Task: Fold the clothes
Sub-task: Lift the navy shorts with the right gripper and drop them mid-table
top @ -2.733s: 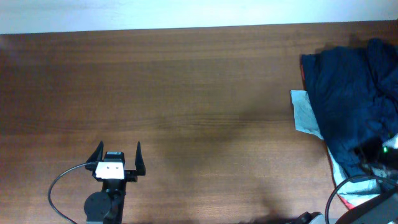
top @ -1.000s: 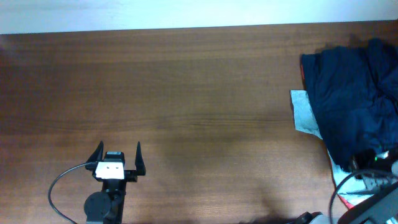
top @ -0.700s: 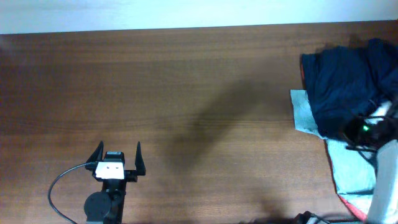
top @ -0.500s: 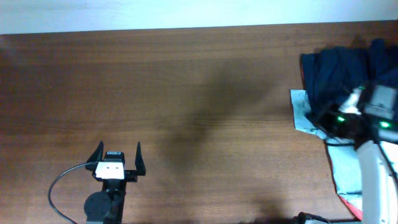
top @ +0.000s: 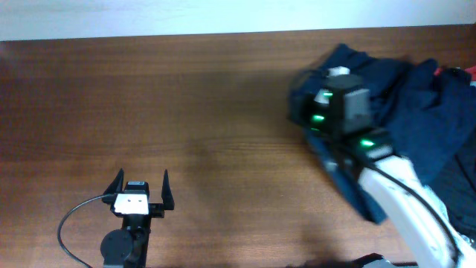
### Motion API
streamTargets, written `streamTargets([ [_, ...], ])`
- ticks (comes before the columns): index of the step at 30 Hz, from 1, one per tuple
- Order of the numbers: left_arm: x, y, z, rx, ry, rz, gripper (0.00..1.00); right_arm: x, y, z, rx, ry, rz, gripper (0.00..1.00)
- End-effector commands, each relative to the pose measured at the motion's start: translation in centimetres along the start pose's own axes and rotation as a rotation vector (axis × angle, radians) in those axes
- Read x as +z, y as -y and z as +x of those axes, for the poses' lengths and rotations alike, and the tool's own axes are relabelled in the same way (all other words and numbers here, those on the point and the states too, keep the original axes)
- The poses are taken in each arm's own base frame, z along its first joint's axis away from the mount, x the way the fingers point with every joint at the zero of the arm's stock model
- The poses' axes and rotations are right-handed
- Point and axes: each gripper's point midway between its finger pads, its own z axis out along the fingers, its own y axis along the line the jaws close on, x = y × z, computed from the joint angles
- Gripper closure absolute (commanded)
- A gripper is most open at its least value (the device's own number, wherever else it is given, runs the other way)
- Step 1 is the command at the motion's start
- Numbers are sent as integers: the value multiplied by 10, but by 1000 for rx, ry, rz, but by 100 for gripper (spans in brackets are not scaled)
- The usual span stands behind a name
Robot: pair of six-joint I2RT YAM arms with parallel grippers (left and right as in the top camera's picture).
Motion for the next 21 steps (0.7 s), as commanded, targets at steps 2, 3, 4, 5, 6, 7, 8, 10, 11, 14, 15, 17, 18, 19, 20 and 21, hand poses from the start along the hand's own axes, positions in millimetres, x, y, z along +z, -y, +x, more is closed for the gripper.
streamTargets([
  [2,0,0,1,20,1,-1,1,51,-47,26,-20,10,-96,96],
  [3,0,0,2,20,1,-1,1,66,-61,31,-37,25,-144,96],
  [4,0,0,2,20,0,-1,1,78,-73,34,-48,42,-190,95],
  [5,0,0,2,20,1,-1,1,91,-85,38,-58,59,-236,94],
  [6,0,0,2,20,0,-1,1,103,-95,42,-66,76,-280,91],
  [7,0,0,2,20,0,-1,1,114,-103,47,-73,89,-317,91],
  [8,0,0,2,20,0,-1,1,124,-111,52,-79,98,-351,91],
  [10,0,0,2,20,0,-1,1,141,-124,62,-91,89,-407,80],
  [11,0,0,2,20,0,-1,1,147,-129,64,-95,79,-423,62],
  [14,0,0,2,20,0,-1,1,146,-152,59,-198,72,-492,1],
  [15,0,0,2,20,0,-1,1,142,-160,54,-248,78,-514,2],
  [17,0,0,2,20,0,-1,1,129,-180,41,-347,82,-557,2],
  [18,0,0,2,20,0,-1,1,122,-188,35,-385,76,-566,2],
  [19,0,0,2,20,0,-1,1,115,-193,27,-420,64,-567,2],
  [20,0,0,2,20,0,-1,1,107,-196,19,-454,50,-558,1],
  [21,0,0,2,20,0,-1,1,98,-195,10,-488,33,-532,2],
])
